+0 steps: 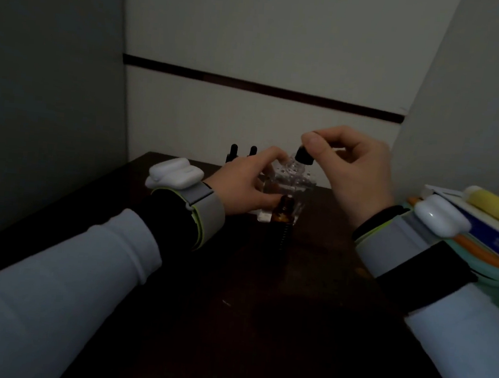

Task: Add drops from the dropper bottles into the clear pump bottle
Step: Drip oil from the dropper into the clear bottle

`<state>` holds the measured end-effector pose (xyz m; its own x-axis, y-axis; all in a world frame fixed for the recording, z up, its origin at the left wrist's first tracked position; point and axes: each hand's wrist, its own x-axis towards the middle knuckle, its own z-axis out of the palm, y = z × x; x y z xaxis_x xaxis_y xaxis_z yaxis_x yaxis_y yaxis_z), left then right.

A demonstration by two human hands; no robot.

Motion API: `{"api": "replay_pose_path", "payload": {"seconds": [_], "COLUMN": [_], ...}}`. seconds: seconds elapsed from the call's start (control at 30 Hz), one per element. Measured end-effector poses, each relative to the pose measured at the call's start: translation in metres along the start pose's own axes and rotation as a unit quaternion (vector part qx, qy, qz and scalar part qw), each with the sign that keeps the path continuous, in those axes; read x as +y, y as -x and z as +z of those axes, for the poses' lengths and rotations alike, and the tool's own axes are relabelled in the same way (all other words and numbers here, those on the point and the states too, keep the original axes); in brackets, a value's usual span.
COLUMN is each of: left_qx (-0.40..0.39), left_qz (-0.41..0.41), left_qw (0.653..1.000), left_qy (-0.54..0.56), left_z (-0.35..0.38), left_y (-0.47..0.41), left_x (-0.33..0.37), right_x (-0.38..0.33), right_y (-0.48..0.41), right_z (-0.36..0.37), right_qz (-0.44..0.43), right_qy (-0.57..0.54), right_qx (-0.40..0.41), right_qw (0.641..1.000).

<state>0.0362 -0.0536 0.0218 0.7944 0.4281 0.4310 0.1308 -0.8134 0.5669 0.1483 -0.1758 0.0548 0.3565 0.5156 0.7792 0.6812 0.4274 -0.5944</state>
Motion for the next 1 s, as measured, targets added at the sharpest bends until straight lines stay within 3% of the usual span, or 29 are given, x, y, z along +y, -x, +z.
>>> {"api": "replay_pose_path", "payload": {"seconds": [1.0], "left_qx": [0.002], "left_qz": [-0.007], "left_qw": [1.0], "left_qy": [-0.003], "left_z": [0.0], "left_y": [0.002], "left_x": [0.0032], "right_x": [0.001], "right_y": [0.0025], "right_z": [0.0014], "right_qz": [0.016], "right_qy": [-0.012], "right_qx": [-0.037], "right_qw": [0.999]}}
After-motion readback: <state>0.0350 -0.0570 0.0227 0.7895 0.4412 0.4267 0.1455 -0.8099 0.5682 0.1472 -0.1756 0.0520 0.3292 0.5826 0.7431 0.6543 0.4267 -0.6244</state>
